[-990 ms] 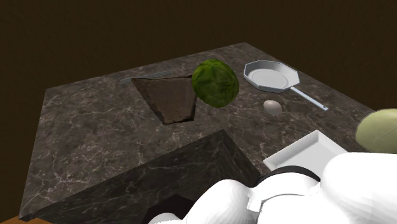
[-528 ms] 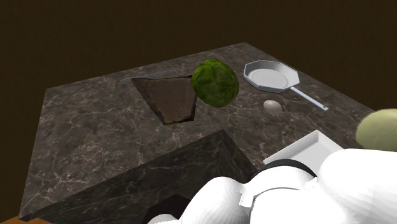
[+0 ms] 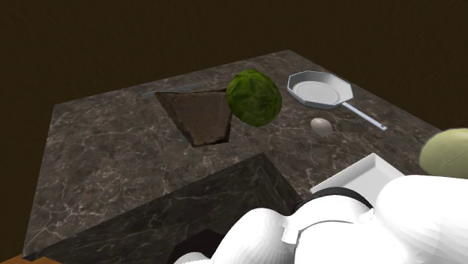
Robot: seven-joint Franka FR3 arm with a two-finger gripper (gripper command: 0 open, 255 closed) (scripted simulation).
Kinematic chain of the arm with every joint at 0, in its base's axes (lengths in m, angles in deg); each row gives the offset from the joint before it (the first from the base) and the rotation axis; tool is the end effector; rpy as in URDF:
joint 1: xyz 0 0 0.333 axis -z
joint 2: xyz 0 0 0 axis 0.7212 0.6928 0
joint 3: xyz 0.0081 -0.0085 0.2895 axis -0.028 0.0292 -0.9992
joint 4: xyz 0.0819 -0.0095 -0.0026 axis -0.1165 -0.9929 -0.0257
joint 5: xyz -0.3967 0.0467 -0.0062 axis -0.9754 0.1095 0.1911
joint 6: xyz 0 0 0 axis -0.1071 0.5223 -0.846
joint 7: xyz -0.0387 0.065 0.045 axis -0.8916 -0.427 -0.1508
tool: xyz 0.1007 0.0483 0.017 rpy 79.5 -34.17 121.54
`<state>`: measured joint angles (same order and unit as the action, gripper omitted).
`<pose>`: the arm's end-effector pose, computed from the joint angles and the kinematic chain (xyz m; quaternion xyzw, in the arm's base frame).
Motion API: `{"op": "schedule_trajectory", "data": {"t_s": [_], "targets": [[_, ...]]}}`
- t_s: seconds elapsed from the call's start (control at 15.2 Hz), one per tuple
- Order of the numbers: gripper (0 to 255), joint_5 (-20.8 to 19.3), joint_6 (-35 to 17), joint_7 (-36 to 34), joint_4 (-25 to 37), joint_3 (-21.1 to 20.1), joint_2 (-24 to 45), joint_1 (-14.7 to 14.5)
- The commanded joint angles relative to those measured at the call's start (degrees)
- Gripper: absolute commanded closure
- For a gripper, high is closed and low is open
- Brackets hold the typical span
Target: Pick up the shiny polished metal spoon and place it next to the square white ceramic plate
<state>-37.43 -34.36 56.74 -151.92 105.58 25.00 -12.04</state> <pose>0.0881 -0.5979 0.5641 -0.9296 0.3537 0.0397 0.0959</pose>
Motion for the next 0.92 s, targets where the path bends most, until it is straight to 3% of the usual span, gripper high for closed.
{"op": "schedule_trajectory", "data": {"t_s": [0.0, 0.07, 0.33, 0.86], "targets": [[0, 0.0, 0.0, 0.0, 0.0, 0.0, 0.0, 0.0], [0, 0.0, 0.0, -0.1, 0.0, 0.0, 0.0, 0.0], [0, 6.1, 12.3, -0.7, 20.3, -4.5, 6.4, 13.5], [0, 6.0, 12.3, -0.7, 20.2, -4.6, 6.3, 13.5]]}}
